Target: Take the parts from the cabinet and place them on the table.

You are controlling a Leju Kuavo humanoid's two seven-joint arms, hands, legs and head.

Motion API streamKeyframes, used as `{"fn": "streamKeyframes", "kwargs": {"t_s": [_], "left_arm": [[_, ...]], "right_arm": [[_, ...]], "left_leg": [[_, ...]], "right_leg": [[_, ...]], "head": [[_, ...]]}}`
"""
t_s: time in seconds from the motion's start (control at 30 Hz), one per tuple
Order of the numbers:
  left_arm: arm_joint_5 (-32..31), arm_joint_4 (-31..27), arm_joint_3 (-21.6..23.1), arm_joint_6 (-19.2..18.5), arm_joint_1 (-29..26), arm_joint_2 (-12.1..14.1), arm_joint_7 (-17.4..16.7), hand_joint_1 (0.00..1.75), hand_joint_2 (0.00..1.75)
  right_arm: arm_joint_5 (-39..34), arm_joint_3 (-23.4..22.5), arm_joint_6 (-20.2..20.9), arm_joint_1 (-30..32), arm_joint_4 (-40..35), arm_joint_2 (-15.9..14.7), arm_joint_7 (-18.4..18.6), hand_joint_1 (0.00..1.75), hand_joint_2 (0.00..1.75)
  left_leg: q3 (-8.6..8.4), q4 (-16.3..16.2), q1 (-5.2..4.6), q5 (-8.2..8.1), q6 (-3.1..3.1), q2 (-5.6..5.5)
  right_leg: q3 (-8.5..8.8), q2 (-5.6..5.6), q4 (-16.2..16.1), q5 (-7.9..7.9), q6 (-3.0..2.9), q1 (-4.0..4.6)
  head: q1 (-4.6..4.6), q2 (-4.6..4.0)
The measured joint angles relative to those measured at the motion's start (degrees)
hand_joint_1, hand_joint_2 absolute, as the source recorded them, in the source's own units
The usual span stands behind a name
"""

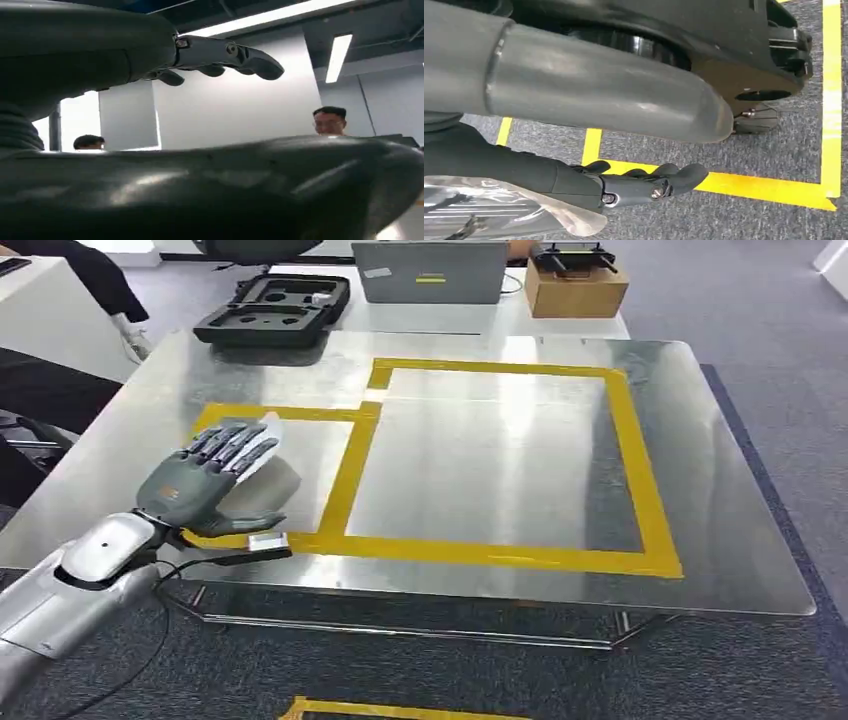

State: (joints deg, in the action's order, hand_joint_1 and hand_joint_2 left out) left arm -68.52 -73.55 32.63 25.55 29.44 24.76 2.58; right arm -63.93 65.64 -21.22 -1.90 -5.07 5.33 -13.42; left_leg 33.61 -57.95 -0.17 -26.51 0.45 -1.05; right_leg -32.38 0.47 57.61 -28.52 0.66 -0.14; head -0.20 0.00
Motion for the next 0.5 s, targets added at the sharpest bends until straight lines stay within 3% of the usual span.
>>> {"fn": "streamKeyframes", "kwargs": {"t_s": [0.27, 0.3, 0.37, 0.43, 0.47, 0.5], "left_arm": [[-0.2, -0.4, 1.6, 0.9, 1.1, -1.5, -0.2, 0.00, 0.00], [-0.2, -0.4, 1.7, 1.1, 1.1, -1.6, -0.4, 0.00, 0.00], [0.3, -0.4, 1.7, 1.7, 1.2, -1.6, -0.5, 0.00, 0.00], [0.6, -0.4, 1.7, 2.1, 1.2, -1.6, -0.5, 0.00, 0.00], [0.8, -0.4, 1.6, 2.3, 1.2, -1.6, -0.5, 0.00, 0.00], [1.0, -0.4, 1.6, 2.4, 1.3, -1.7, -0.5, 0.00, 0.00]], "right_arm": [[-0.4, 0.0, 0.7, 0.0, 1.3, 0.0, -0.3, 0.00, 0.00], [-0.4, 0.0, 0.9, 0.0, 1.4, 0.0, -0.4, 0.00, 0.00], [-0.5, -0.1, 1.1, 0.0, 1.6, 0.0, -0.5, 0.00, 0.00], [-0.5, -0.1, 1.1, 0.0, 1.8, 0.0, -0.5, 0.00, 0.00], [-0.5, -0.1, 1.1, 0.0, 1.9, 0.0, -0.5, 0.00, 0.00], [-0.5, -0.1, 1.1, 0.0, 2.0, 0.0, -0.5, 0.00, 0.00]], "left_leg": [[0.02, -0.1, -0.06, -0.06, 0.07, 0.00], [0.09, -0.4, -0.19, -0.25, 0.50, -0.02], [0.08, -0.5, -0.22, -0.35, 0.67, 0.01], [0.05, -0.5, -0.36, 0.04, 1.01, 0.00], [-0.26, 0.6, -0.14, 0.67, 1.49, 0.06], [-0.52, 1.4, 0.23, 1.20, 1.54, 0.40]], "right_leg": [[0.03, -0.02, -0.1, 0.04, 0.05, -0.08], [0.03, -0.03, -0.1, 0.14, 0.33, -0.22], [0.10, -0.02, -0.1, 0.10, 0.42, -0.25], [0.23, -0.01, -0.4, 0.54, 0.88, -0.37], [0.28, 0.02, -0.5, 0.59, 1.18, -0.24], [-0.33, 0.00, -0.1, -0.45, 1.28, -0.30]], "head": [[0.02, 0.00], [-0.02, 0.00], [0.00, 0.00], [0.00, 0.00], [-0.07, 0.00], [0.06, 0.00]]}}
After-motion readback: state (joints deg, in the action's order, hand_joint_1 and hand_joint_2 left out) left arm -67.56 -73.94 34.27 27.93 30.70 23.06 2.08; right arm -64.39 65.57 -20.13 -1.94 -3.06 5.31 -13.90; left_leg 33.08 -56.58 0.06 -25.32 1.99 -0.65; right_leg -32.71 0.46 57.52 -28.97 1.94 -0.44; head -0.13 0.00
